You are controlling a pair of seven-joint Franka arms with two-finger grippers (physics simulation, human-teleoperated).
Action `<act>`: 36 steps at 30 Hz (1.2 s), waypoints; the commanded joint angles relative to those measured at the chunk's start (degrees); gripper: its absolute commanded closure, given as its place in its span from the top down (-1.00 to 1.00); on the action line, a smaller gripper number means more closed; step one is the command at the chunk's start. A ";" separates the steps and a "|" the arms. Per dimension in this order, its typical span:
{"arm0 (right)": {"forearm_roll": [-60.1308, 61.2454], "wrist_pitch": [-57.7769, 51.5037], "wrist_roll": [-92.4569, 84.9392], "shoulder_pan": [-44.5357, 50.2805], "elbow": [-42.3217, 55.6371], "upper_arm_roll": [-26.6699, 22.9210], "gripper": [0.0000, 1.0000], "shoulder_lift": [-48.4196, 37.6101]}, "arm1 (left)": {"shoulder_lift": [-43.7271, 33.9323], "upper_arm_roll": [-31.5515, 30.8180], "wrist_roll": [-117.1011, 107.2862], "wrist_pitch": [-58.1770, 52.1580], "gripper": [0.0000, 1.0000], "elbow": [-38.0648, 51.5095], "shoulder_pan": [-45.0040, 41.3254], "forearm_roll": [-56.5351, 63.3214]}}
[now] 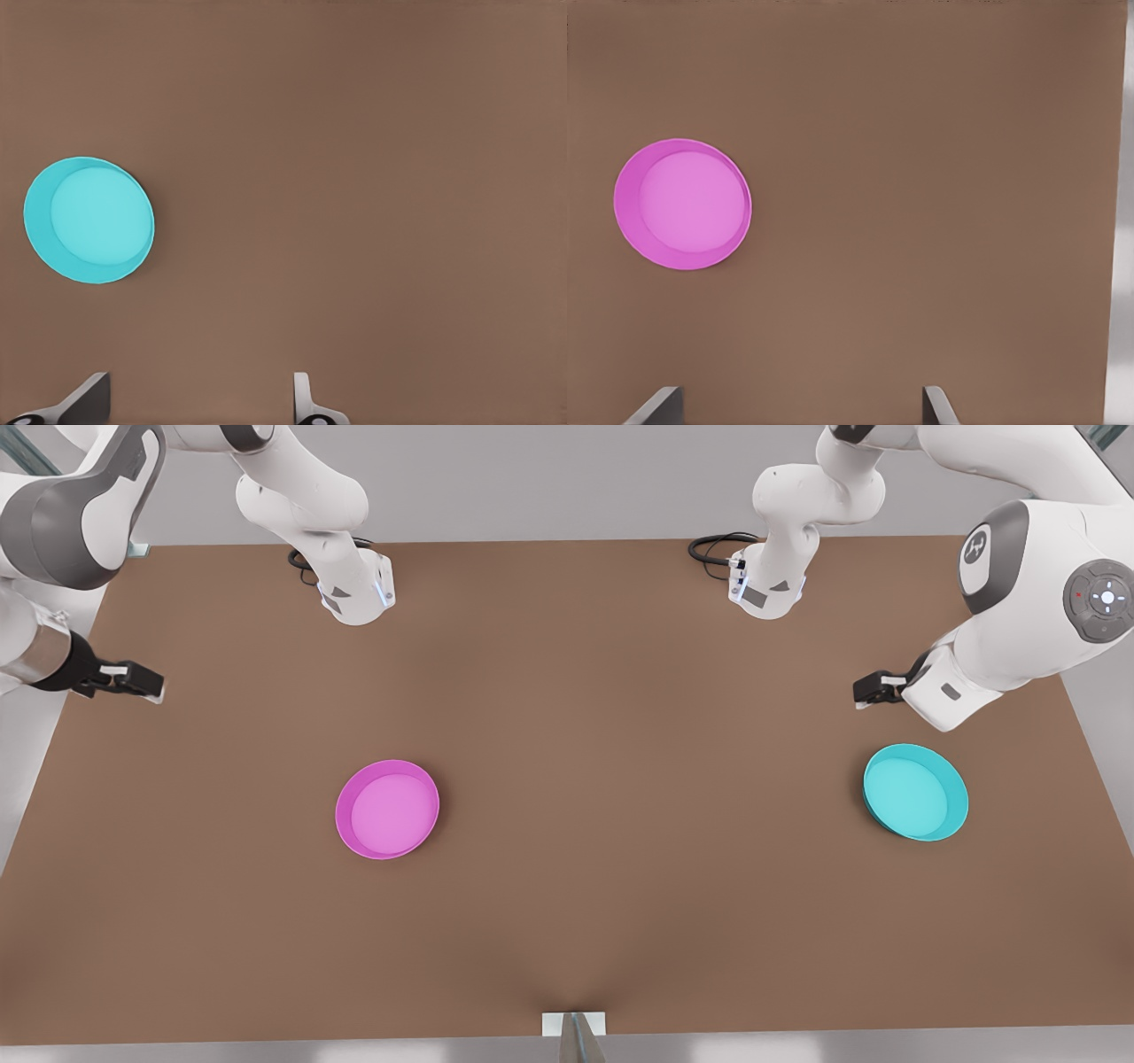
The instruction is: Flip the blue plate over with the left arm, and stack the pink plate on top of the blue plate with the right arm
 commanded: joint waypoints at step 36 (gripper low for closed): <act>0.01 3.60 -1.27 0.11 -0.42 -0.27 1.00 0.28 | 35.29 13.79 68.26 39.12 0.35 -11.37 30.07 -21.64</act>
